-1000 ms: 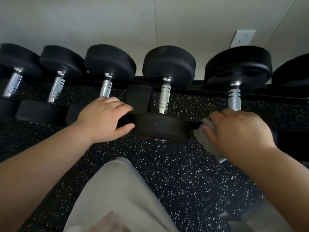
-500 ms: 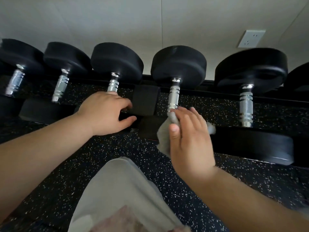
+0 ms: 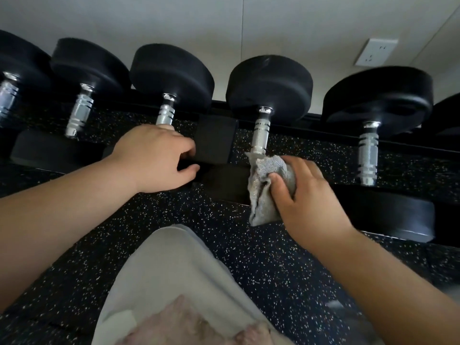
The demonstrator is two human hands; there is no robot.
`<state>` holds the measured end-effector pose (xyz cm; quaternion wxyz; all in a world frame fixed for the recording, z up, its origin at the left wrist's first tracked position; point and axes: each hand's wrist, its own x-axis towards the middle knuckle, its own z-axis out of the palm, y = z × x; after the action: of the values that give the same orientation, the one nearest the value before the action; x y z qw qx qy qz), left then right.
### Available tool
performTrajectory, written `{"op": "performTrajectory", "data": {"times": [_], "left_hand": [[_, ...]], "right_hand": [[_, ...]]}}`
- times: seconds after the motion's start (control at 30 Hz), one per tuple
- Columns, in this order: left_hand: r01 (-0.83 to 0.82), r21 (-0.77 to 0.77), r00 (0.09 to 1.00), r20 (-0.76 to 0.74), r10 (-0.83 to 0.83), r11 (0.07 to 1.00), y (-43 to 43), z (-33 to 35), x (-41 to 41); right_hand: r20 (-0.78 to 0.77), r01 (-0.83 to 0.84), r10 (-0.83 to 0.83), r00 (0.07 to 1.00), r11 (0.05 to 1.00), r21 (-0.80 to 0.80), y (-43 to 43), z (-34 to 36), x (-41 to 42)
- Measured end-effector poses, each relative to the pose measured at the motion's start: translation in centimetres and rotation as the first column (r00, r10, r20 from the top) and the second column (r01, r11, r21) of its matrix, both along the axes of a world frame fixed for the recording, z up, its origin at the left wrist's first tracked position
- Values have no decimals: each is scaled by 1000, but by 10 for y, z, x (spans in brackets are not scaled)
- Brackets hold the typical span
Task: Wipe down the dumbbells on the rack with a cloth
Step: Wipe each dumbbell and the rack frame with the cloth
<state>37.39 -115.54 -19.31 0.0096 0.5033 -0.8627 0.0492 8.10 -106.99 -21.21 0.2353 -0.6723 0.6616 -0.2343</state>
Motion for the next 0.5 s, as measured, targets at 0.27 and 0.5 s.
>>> {"op": "performTrajectory", "data": {"times": [0.27,0.5], "left_hand": [[9,-15,997,-70,-10,1000,2,-4,5],[19,-2,994,-107,-19,1000,0,-6,6]], "right_hand": [[12,-4,7,1000,977,-211,-2,-7,35],[259,205,-237,936,968,146,27,-25,3]]}}
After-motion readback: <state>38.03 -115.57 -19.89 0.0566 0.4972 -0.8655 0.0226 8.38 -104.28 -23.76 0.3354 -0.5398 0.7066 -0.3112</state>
